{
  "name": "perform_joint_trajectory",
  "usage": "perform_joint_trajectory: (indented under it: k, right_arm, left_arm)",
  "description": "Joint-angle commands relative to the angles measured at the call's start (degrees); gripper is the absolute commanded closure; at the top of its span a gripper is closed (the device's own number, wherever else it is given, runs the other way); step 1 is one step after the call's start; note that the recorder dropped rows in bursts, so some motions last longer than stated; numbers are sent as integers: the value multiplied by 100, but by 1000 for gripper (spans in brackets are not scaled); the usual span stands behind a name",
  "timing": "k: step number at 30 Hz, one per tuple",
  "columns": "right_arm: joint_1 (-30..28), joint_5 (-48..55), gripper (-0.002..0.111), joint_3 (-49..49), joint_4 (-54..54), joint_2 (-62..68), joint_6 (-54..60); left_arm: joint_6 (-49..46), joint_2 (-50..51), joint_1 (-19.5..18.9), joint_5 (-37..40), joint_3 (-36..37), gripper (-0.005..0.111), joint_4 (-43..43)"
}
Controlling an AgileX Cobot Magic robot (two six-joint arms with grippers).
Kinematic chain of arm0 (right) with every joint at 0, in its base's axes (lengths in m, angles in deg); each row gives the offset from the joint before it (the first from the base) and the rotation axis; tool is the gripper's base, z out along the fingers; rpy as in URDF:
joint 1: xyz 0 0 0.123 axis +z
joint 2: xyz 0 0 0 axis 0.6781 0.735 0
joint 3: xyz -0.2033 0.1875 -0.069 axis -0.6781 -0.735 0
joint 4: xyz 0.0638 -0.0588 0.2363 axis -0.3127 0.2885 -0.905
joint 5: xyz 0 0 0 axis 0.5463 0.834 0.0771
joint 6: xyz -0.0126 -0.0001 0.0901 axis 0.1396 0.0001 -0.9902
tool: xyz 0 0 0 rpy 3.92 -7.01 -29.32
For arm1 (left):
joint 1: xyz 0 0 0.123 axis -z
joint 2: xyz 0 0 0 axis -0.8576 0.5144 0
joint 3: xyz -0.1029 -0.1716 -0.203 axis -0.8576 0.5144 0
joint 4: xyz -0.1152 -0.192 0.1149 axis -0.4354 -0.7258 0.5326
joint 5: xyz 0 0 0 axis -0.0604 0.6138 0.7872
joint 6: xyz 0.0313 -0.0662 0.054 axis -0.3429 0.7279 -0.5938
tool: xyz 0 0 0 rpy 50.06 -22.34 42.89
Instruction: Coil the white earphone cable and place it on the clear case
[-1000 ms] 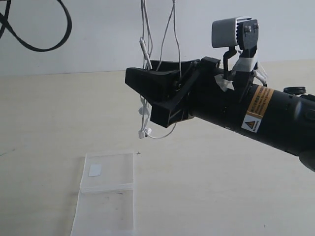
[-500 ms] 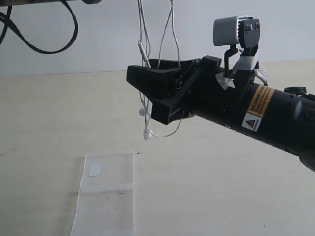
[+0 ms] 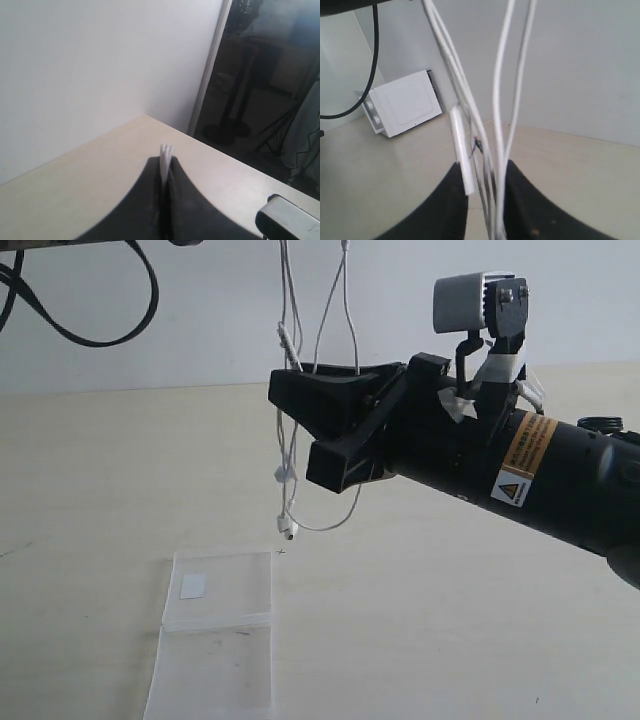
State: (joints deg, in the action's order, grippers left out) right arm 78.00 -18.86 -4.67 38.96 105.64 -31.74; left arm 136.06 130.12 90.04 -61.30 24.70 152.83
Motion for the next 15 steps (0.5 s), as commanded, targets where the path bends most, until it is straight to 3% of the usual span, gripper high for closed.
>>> perform_joint_trajectory:
  k: [1,4,15]
  right_arm:
    - [4,9,70,43,-3,13,-1]
    - [4,9,65,43,-3,13,-1]
    - [4,123,65,43,-96,13,-1]
  left_arm:
    - [24,13,38,-44,-35,107,-86]
    - [24,13,38,-209,-35,107,-99]
    - [-103,13,38,-468,-35,107,-108]
